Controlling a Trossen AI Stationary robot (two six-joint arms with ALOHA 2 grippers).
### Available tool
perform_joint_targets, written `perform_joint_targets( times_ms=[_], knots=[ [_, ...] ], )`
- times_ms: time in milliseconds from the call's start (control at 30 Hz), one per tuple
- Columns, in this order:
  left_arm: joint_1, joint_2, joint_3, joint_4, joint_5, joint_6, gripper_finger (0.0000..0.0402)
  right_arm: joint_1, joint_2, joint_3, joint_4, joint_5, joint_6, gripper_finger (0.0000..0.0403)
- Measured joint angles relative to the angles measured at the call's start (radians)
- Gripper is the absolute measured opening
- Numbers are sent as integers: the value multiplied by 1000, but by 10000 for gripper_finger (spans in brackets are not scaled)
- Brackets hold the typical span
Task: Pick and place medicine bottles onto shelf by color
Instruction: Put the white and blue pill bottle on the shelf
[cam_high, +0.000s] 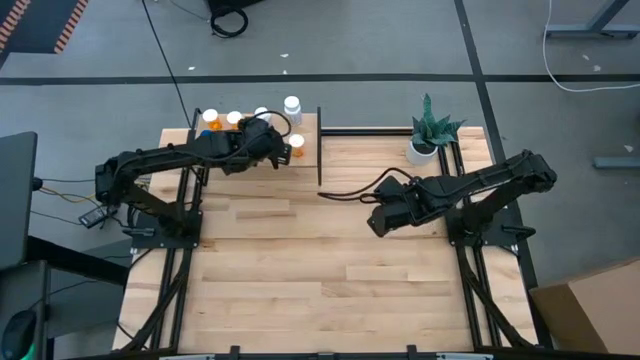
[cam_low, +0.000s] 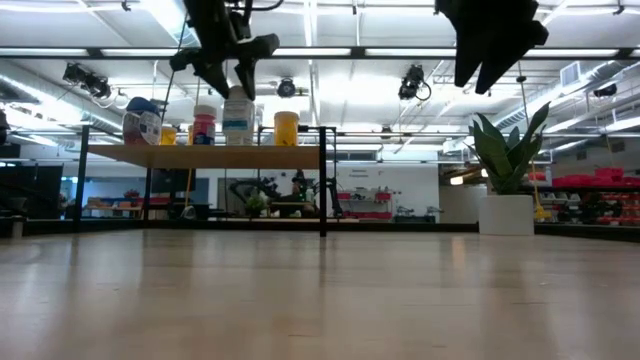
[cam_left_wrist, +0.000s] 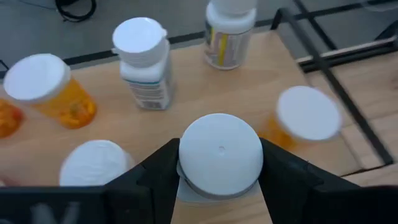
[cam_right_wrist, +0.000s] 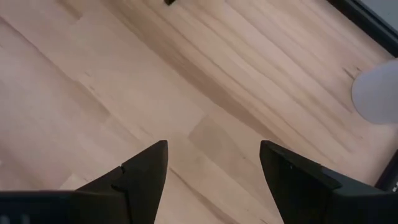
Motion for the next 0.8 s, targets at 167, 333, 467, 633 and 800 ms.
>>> perform_joint_targets(
  times_ms=[167, 333, 467, 633, 800],
  knots=[
    [34, 6, 0, -4, 40, 28, 204, -28, 0, 0, 11, 2, -6, 262],
    [41, 33, 0, -1, 46, 34, 212, -49, 1, 0, 25, 6, -22, 262],
    [42, 63, 1, 17, 57, 32, 207, -54, 1, 0, 29, 7, -23, 262],
    [38, 76, 2, 24, 51, 21, 202, -51, 1, 0, 34, 4, -23, 262],
    [39, 71, 2, 21, 61, 27, 211, -50, 1, 0, 34, -11, -24, 262]
  ],
)
